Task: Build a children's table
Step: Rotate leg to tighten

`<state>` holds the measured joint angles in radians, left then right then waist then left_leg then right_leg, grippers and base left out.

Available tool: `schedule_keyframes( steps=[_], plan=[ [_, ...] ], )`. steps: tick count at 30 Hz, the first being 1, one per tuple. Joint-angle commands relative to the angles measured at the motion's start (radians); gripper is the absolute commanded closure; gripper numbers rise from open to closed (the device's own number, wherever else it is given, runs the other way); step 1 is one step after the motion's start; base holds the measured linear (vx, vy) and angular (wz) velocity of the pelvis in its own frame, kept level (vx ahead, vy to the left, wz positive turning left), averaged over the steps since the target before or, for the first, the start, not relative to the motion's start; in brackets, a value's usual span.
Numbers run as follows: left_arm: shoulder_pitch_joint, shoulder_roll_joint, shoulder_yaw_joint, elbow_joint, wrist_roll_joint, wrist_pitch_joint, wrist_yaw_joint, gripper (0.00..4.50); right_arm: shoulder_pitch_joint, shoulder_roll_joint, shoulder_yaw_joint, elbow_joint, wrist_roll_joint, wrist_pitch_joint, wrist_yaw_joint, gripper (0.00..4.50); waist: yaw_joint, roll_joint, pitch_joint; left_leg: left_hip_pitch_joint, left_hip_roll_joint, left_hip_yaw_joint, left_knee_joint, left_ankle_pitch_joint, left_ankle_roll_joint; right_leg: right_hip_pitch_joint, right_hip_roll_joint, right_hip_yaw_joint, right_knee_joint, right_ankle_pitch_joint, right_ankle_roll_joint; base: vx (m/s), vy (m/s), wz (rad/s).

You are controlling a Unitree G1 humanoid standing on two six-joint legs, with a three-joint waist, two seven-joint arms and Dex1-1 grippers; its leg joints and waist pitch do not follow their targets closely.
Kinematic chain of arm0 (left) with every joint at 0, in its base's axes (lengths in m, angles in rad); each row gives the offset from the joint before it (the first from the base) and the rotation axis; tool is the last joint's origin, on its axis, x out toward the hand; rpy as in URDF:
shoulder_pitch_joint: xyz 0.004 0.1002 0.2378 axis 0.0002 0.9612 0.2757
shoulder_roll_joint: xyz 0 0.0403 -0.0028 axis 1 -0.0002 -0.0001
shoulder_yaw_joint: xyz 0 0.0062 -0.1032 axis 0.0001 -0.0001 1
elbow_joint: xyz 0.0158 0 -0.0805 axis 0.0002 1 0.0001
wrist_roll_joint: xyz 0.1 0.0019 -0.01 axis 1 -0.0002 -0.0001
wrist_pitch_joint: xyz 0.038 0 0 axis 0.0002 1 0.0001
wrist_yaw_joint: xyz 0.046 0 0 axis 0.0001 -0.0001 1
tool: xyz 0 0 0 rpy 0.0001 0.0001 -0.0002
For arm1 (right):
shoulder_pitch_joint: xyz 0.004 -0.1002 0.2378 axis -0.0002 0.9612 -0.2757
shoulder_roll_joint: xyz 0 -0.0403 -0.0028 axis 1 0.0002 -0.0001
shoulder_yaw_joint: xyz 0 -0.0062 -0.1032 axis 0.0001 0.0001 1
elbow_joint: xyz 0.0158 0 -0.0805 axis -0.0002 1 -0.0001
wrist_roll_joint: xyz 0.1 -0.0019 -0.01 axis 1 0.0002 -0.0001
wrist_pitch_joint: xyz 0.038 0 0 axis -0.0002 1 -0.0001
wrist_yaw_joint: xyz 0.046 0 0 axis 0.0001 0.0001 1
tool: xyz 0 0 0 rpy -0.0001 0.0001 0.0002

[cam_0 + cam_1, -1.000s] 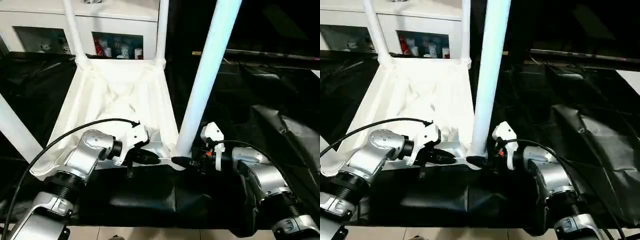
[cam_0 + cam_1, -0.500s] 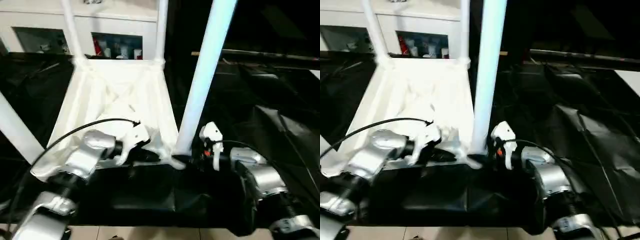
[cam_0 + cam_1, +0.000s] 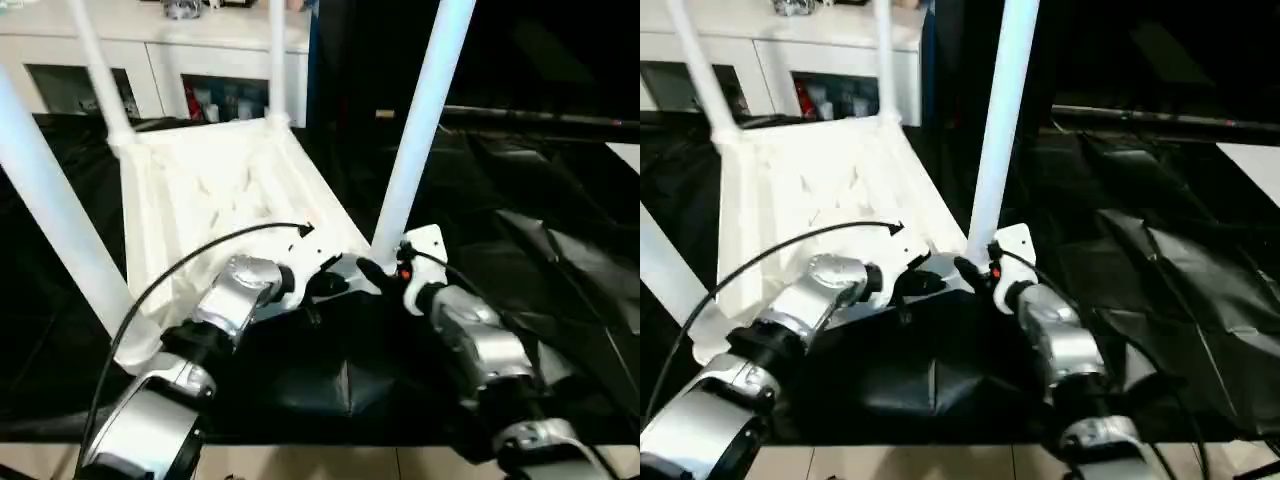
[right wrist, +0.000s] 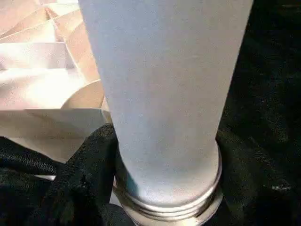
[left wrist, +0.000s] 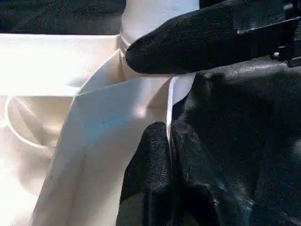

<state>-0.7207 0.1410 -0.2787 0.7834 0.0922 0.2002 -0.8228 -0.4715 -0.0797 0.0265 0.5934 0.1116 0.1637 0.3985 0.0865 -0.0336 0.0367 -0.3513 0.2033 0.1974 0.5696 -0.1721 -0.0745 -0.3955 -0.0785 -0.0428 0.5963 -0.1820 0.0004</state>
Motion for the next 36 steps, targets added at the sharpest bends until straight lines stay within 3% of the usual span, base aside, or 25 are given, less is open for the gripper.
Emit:
schedule_keyframes(
  steps=[1,4,6,7,13,14,16,18,20,23,28,31,32,36],
  plan=[
    [-0.007,-0.035,-0.012,0.035,0.009,0.008,0.042,4.50,0.004,0.065,0.061,0.005,0.013,0.011,0.066,1.08,-0.004,0.001,-0.046,0.008,0.023,-0.020,-0.073,-0.332,-0.005,0.024,-0.058,0.033,-0.091,-0.377,-0.131,0.000,0.000,0.00],
    [-0.008,-0.025,-0.005,0.041,0.002,-0.005,0.020,4.50,0.006,0.051,0.049,-0.023,0.038,0.018,0.113,1.00,-0.003,0.000,-0.046,0.007,0.023,-0.019,-0.073,-0.327,0.003,0.026,-0.059,0.034,-0.091,-0.372,-0.137,0.000,0.000,0.00],
    [0.003,0.001,0.005,0.021,-0.018,-0.025,-0.029,4.50,0.016,-0.009,0.073,-0.077,0.059,0.055,0.230,0.64,-0.002,-0.002,-0.046,0.006,0.024,-0.018,-0.073,-0.322,0.006,0.028,-0.059,0.034,-0.091,-0.368,-0.138,0.000,0.000,0.00],
    [0.004,0.004,0.006,0.018,-0.020,-0.026,-0.034,4.50,0.018,-0.015,0.076,-0.081,0.060,0.058,0.241,0.60,0.002,-0.004,-0.047,0.004,0.023,-0.018,-0.072,-0.312,0.017,0.033,-0.058,0.033,-0.089,-0.352,-0.138,0.000,0.000,0.00],
    [0.040,0.050,0.002,-0.042,-0.046,-0.043,-0.138,4.50,0.042,-0.097,0.105,-0.151,0.092,0.088,0.392,0.55,0.007,-0.004,-0.051,-0.001,0.027,-0.014,-0.067,-0.226,0.036,0.039,-0.061,0.033,-0.075,-0.238,-0.175,0.000,0.000,0.00],
    [0.074,0.090,-0.006,-0.104,-0.069,-0.046,-0.222,4.50,0.054,-0.151,0.114,-0.180,0.103,0.095,0.468,0.55,0.008,-0.005,-0.053,0.000,0.029,-0.017,-0.066,-0.214,0.037,0.042,-0.062,0.032,-0.069,-0.213,-0.184,0.000,0.000,0.00],
    [0.107,0.130,-0.012,-0.164,-0.091,-0.037,-0.296,4.50,0.063,-0.199,0.119,-0.201,0.110,0.102,0.537,0.55,0.004,-0.003,-0.051,-0.001,0.029,-0.012,-0.065,-0.211,0.047,0.037,-0.057,0.033,-0.068,-0.189,-0.197,0.000,0.000,0.00],
    [0.150,0.184,-0.015,-0.245,-0.127,-0.004,-0.390,4.50,0.073,-0.258,0.128,-0.220,0.112,0.098,0.624,0.55,0.004,-0.005,-0.054,-0.008,0.031,-0.014,-0.063,-0.182,0.056,0.046,-0.058,0.032,-0.058,-0.142,-0.209,0.000,0.000,0.00],
    [0.151,0.186,-0.015,-0.248,-0.128,-0.003,-0.394,4.50,0.073,-0.260,0.128,-0.221,0.112,0.098,0.627,0.55,0.003,0.000,-0.052,-0.002,0.030,-0.008,-0.061,-0.184,0.062,0.037,-0.052,0.032,-0.058,-0.126,-0.227,0.000,0.000,0.00],
    [0.172,0.216,-0.016,-0.285,-0.145,0.013,-0.437,4.50,0.073,-0.278,0.136,-0.223,0.103,0.089,0.662,0.55,0.005,0.002,-0.051,0.000,0.034,-0.009,-0.062,-0.198,0.051,0.036,-0.056,0.031,-0.058,-0.146,-0.234,0.000,0.000,0.00],
    [0.184,0.232,-0.008,-0.304,-0.150,0.021,-0.451,4.50,0.060,-0.262,0.140,-0.199,0.093,0.042,0.673,0.55,0.003,-0.002,-0.049,0.000,0.030,-0.009,-0.064,-0.221,0.031,0.035,-0.058,0.034,-0.065,-0.209,-0.209,0.000,0.000,0.00],
    [0.193,0.237,-0.009,-0.325,-0.152,0.032,-0.450,4.50,0.061,-0.260,0.155,-0.203,0.104,0.041,0.688,0.55,0.004,-0.002,-0.051,0.001,0.031,-0.010,-0.063,-0.207,0.035,0.035,-0.057,0.033,-0.061,-0.184,-0.212,0.000,0.000,0.00],
    [0.195,0.238,-0.009,-0.330,-0.153,0.035,-0.449,4.50,0.064,-0.262,0.162,-0.206,0.104,0.041,0.692,0.80,0.003,-0.002,-0.052,0.001,0.030,-0.008,-0.061,-0.189,0.041,0.036,-0.055,0.034,-0.058,-0.149,-0.220,0.000,0.000,0.00],
    [0.200,0.239,-0.007,-0.339,-0.149,0.042,-0.445,4.50,0.072,-0.267,0.167,-0.207,0.098,0.041,0.708,1.05,0.005,-0.003,-0.052,0.000,0.029,-0.008,-0.060,-0.173,0.049,0.038,-0.055,0.033,-0.055,-0.127,-0.227,0.000,0.000,0.00]
  ],
)
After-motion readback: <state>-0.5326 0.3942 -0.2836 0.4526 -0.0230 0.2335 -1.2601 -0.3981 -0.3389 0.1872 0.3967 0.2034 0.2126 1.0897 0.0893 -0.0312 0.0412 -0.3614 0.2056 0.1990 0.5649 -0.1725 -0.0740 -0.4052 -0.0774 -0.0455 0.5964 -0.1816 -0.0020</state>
